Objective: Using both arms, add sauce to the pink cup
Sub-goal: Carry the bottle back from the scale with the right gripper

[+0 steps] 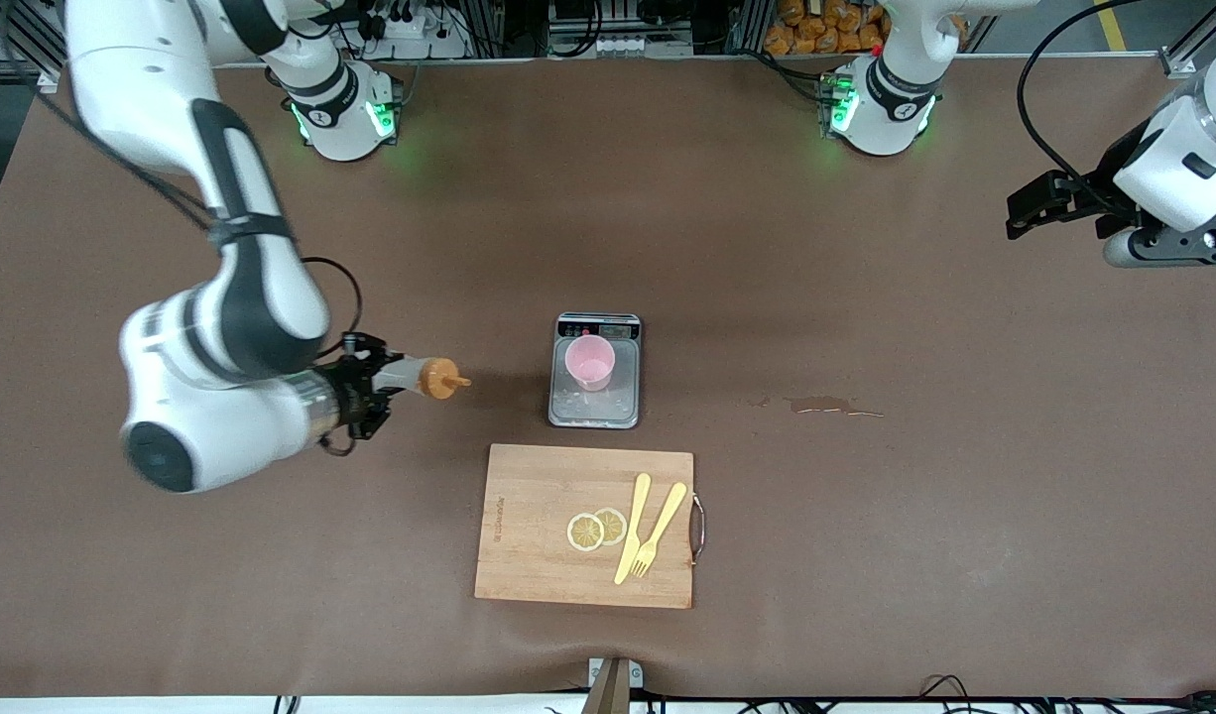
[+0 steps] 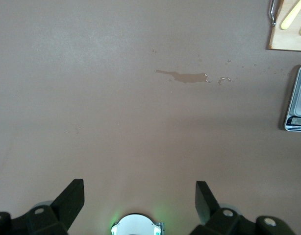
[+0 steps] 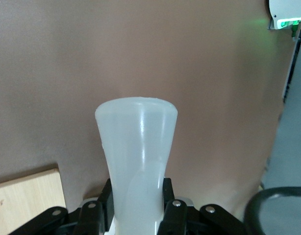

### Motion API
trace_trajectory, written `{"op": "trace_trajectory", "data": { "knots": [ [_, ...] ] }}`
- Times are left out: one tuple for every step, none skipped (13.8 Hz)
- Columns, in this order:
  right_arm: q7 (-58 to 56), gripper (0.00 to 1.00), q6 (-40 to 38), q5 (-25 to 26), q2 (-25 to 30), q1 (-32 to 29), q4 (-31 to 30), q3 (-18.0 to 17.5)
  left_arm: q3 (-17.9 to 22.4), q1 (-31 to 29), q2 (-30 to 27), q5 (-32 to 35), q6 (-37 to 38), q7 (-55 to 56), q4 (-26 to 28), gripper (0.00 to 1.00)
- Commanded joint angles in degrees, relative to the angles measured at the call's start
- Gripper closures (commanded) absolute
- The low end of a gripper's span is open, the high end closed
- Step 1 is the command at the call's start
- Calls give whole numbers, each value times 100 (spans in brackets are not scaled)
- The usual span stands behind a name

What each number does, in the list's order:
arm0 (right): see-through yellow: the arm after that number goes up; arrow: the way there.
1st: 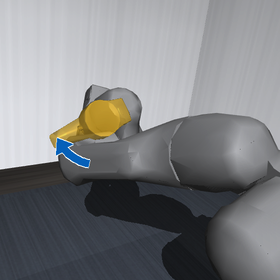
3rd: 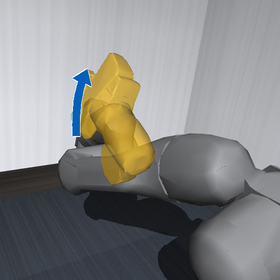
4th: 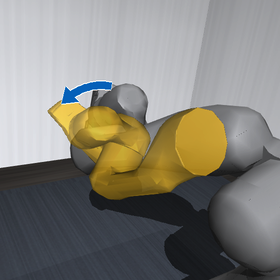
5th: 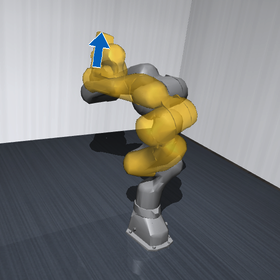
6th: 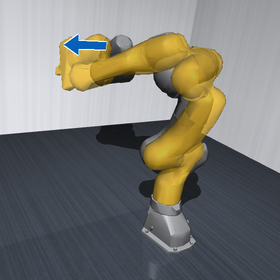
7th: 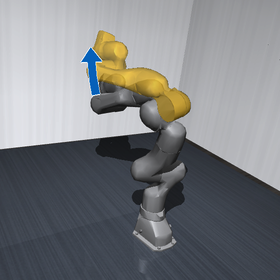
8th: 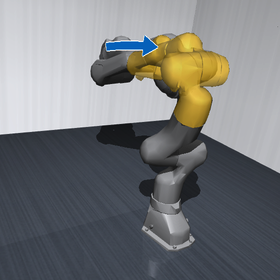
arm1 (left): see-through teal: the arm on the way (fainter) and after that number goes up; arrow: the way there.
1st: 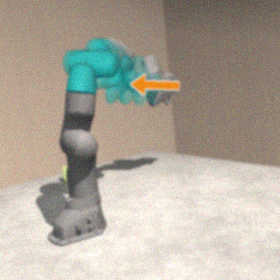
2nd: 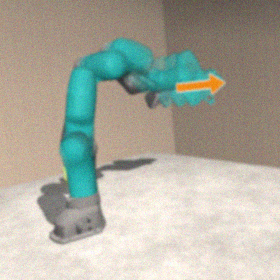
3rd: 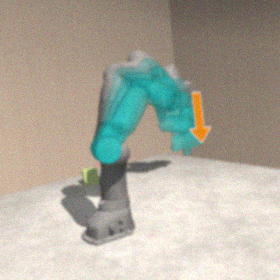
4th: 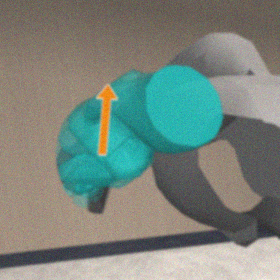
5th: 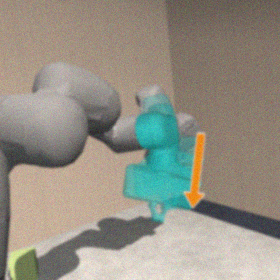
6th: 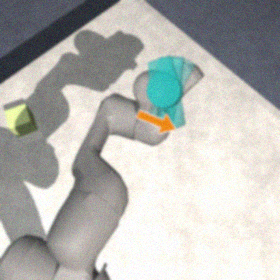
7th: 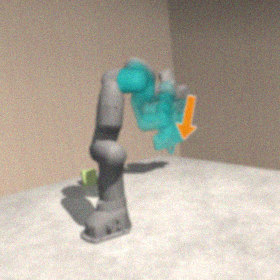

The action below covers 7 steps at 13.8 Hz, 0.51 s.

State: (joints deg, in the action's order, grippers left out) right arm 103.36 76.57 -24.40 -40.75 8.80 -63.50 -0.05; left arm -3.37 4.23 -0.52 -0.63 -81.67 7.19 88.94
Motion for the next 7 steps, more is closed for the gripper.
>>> {"op": "trace_trajectory", "data": {
  "knots": [
    [-788, 58, -440, -801, 164, -833, -101, -109, -24, -54, -106, -113, 46, 2, 71, 0],
    [-1095, 59, -615, -995, 147, -1097, -110, -109, -24, -54, -106, -113, 46, 2, 71, 0],
    [-1368, 58, -756, -1188, 129, -1317, -119, -109, -24, -54, -106, -113, 46, 2, 71, 0],
    [-1571, 58, -880, -1329, 112, -1519, -128, -100, -24, -54, -106, -113, 46, 2, 71, 0],
    [-1764, 58, -959, -1461, 94, -1696, -162, -109, -24, -54, -106, -113, 46, 2, 71, 0],
    [-1993, 58, -1003, -1628, 94, -1863, -241, -100, -24, -54, -106, -113, 46, 2, 71, 0],
    [-2273, 58, -1056, -1786, 85, -2047, -364, -100, -24, -54, -106, -113, 46, 2, 71, 0]
  ]
}}
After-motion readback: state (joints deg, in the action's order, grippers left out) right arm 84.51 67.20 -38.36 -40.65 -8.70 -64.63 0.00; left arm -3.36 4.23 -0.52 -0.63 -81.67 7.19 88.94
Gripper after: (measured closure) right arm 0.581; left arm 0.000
